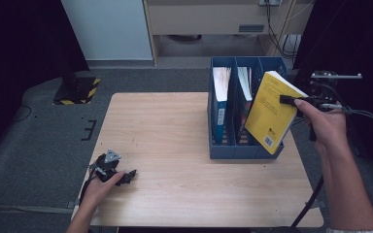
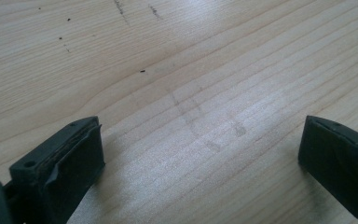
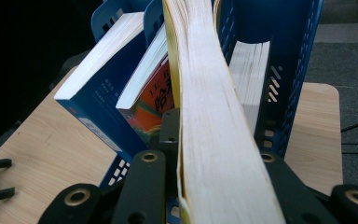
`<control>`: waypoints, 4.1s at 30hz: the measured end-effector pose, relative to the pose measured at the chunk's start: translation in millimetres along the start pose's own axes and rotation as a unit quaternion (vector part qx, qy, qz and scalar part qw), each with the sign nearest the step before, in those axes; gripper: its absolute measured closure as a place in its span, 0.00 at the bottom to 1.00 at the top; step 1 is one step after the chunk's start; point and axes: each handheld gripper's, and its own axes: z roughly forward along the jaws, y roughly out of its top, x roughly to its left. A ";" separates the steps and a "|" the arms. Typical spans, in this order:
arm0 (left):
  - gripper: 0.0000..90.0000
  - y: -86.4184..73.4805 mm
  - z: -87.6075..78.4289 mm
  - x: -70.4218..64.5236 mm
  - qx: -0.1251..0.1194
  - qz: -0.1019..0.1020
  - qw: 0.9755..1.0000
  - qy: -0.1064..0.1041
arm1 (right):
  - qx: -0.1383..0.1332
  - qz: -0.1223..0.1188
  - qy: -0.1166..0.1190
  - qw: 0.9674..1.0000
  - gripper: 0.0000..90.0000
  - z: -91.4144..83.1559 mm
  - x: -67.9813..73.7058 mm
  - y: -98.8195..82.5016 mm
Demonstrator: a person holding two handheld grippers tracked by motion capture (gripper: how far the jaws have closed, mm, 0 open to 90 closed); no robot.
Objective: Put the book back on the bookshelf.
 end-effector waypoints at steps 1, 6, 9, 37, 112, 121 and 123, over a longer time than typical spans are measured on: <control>0.00 0.0 0.0 0.0 0.000 0.000 1.000 0.000 | 0.001 0.000 -0.001 1.000 0.84 0.5 0.6 0.5; 0.00 0.1 0.0 0.3 0.000 0.002 1.000 0.000 | -0.006 0.000 -0.006 1.000 0.84 7.0 4.8 3.8; 0.00 0.1 0.0 0.3 0.000 0.002 1.000 0.000 | -0.009 0.000 -0.009 1.000 0.84 11.8 9.6 6.8; 0.00 0.1 0.1 0.3 0.000 0.002 1.000 0.000 | -0.034 0.032 -0.071 0.996 0.84 68.7 27.8 21.5; 0.00 0.5 0.2 0.6 0.002 0.004 1.000 -0.003 | -0.018 0.027 -0.095 0.995 0.82 126.0 34.3 -27.8; 0.00 0.6 0.3 0.6 0.002 0.004 1.000 -0.003 | -0.002 0.028 -0.088 0.996 0.79 121.9 34.7 -27.7; 0.00 0.5 0.6 0.3 0.000 0.002 1.000 -0.003 | -0.006 0.028 -0.087 0.996 0.78 119.6 35.8 -25.4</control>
